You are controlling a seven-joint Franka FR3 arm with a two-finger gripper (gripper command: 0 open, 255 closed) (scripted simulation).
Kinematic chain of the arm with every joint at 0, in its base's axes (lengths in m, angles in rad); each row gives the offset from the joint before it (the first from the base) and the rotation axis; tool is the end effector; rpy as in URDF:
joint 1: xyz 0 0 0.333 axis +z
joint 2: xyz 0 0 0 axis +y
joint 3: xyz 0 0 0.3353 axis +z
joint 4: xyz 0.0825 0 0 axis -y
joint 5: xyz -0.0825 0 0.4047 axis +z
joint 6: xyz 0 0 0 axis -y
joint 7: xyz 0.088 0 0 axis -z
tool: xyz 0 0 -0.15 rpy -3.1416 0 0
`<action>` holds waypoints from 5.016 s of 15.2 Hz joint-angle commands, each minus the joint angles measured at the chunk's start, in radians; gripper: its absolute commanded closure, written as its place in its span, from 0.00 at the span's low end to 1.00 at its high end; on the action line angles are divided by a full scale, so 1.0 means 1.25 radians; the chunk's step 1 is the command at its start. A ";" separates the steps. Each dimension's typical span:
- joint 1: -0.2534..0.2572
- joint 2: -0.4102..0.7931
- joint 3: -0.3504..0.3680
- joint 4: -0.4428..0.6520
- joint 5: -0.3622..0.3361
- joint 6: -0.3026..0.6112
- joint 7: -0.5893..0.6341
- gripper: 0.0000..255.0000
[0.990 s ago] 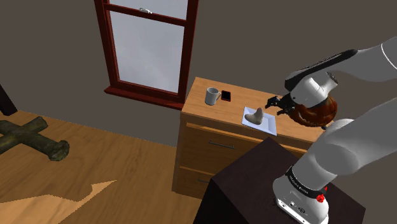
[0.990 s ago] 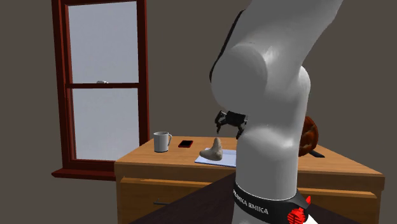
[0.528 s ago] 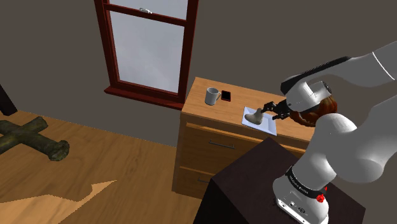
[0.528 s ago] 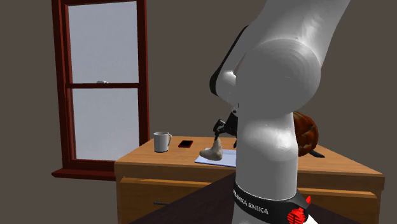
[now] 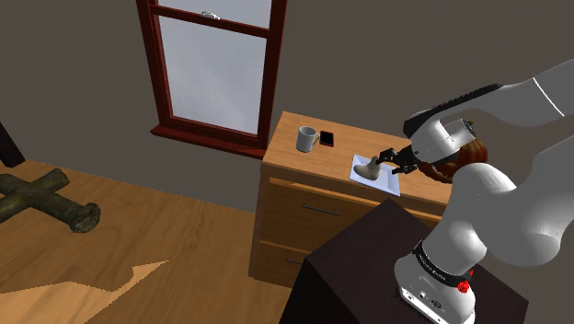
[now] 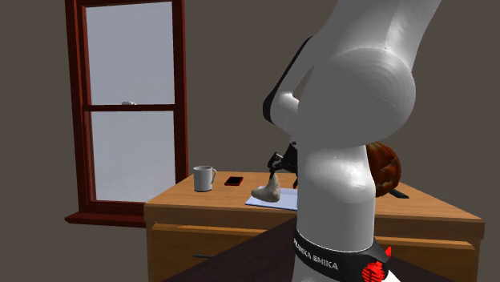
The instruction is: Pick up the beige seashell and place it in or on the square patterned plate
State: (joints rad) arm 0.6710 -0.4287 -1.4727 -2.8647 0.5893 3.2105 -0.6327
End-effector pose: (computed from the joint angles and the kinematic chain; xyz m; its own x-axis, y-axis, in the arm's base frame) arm 0.2813 -0.2793 0.1924 0.5728 -0.7396 0.3534 -0.6431 -0.6728 -0.3657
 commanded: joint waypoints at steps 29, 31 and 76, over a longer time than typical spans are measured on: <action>-0.623 0.398 0.779 0.324 -0.392 -0.590 0.361 0.00; -0.624 0.419 0.782 0.320 -0.372 -0.569 0.347 0.00; -0.654 0.327 0.734 0.454 -0.457 -0.783 0.340 1.00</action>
State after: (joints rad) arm -0.1475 -0.0255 -0.5554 -2.2920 0.0137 2.2219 -0.2057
